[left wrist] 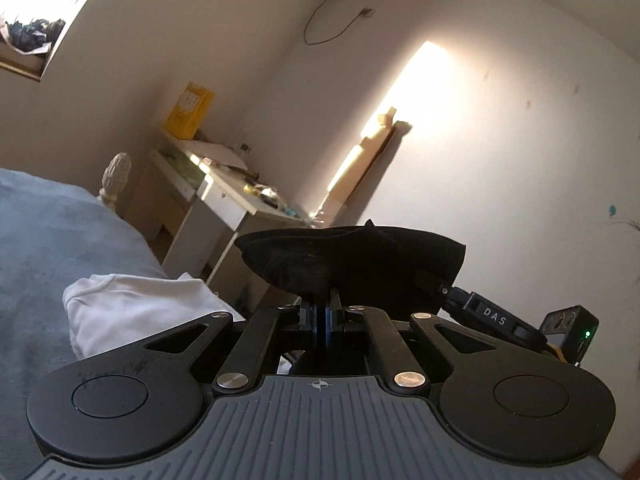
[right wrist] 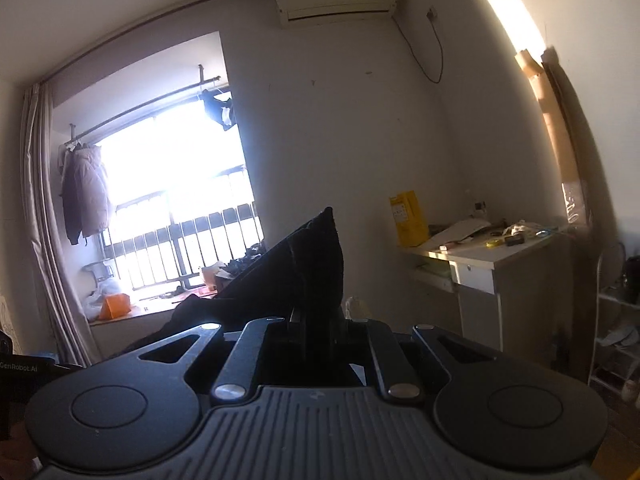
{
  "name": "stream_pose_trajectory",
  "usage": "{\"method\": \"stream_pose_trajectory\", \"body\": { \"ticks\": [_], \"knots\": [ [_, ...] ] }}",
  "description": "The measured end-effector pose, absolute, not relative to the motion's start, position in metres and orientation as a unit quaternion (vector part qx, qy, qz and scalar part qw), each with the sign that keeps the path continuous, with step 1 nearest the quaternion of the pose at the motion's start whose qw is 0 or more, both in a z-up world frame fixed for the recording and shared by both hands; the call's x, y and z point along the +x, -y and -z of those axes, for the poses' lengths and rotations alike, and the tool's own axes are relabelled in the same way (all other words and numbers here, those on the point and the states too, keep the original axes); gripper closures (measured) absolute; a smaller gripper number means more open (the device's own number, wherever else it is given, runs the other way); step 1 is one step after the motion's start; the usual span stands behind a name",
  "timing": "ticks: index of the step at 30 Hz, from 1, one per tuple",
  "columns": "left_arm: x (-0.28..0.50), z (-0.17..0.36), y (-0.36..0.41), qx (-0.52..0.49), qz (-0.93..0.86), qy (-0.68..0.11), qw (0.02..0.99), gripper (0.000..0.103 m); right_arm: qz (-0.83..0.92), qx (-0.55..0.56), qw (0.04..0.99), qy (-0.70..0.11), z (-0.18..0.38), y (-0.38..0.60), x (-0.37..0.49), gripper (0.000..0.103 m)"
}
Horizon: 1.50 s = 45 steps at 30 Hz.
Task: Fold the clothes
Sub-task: 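Lift the folded black shirt with both grippers and carry it toward the clothes stack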
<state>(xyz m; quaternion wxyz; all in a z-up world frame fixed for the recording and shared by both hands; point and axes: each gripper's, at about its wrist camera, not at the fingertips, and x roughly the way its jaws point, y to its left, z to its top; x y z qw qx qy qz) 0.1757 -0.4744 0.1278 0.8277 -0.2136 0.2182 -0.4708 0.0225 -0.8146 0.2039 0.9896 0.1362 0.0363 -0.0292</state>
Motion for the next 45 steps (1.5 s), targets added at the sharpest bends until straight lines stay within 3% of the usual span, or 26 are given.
{"method": "stream_pose_trajectory", "body": {
  "ticks": [13,20,29,32,41,45],
  "knots": [
    [0.219,-0.110,0.484,-0.210,0.402,-0.227,0.862,0.101,-0.035,0.118,0.988,-0.088,-0.182,0.799,0.098,0.093],
    [0.263,-0.062,0.473,-0.202,0.325,-0.272,0.883,0.101,-0.068,0.120,0.971,-0.194,-0.136,0.791,0.181,0.093],
    [0.308,-0.015,0.452,-0.288,0.315,-0.346,0.836,0.097,-0.045,0.118,0.945,-0.300,-0.088,0.775,0.230,0.092],
    [0.318,-0.010,0.444,-0.329,0.316,-0.354,0.816,0.096,-0.042,0.145,0.944,-0.295,-0.088,0.780,0.223,0.092],
    [0.321,-0.026,0.456,-0.309,0.329,-0.311,0.836,0.101,-0.044,0.193,0.949,-0.246,-0.102,0.808,0.209,0.092],
    [0.335,-0.012,0.463,-0.299,0.314,-0.340,0.834,0.099,-0.022,0.195,0.941,-0.277,-0.093,0.815,0.230,0.091]
  ]
}}
